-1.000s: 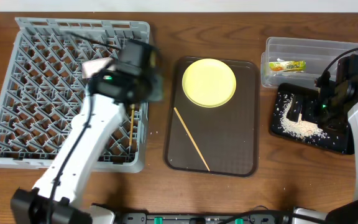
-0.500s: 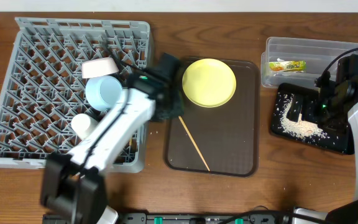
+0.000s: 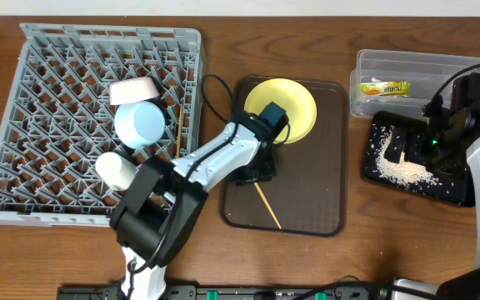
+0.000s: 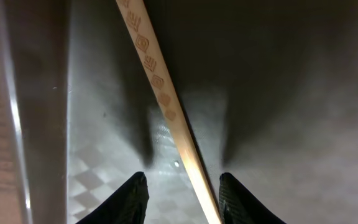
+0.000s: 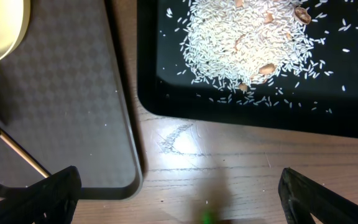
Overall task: Sort waste into correct bins and load items into the dishwasher
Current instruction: 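Carry the second chopstick into the dish rack and release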
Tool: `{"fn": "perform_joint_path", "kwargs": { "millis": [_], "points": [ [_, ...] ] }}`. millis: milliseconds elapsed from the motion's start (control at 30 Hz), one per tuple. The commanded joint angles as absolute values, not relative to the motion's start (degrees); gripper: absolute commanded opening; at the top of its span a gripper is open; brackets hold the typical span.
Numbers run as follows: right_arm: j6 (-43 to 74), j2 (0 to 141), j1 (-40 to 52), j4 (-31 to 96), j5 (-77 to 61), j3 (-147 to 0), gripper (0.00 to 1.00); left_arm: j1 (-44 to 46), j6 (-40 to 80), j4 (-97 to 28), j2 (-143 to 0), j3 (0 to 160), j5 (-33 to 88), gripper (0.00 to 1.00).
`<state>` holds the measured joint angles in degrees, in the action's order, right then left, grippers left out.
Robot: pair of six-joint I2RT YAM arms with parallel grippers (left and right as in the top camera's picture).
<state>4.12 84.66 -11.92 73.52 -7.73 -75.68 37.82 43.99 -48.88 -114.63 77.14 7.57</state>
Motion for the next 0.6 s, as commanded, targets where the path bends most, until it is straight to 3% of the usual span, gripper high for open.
{"fn": "perform_joint_path", "kwargs": {
  "millis": [0, 67, 133, 267, 567],
  "points": [
    [4.64, 83.85, -11.99, 73.43, -7.97, -75.92, 0.99, 37.87, 45.34, -48.75, -116.81, 76.49, 7.53, 0.39],
    [4.64, 83.85, -11.99, 73.32, -7.97, -75.92, 0.99, 38.0, 45.34, -48.71, -117.54, 76.44, 7.55, 0.38],
    [4.64, 83.85, -11.99, 73.32, -7.97, -75.92, 0.99, 38.06, 45.32, -48.42, -117.97, 76.44, 7.68, 0.24],
    [4.64, 83.85, -11.99, 73.34, -7.97, -75.92, 0.99, 38.06, 45.3, -47.66, -117.97, 76.44, 7.73, 0.08],
    [4.64, 83.85, -11.99, 73.54, -7.97, -75.92, 0.99, 36.8, 39.75, -50.74, -113.58, 79.07, 7.9, 0.07]
  ]
}}
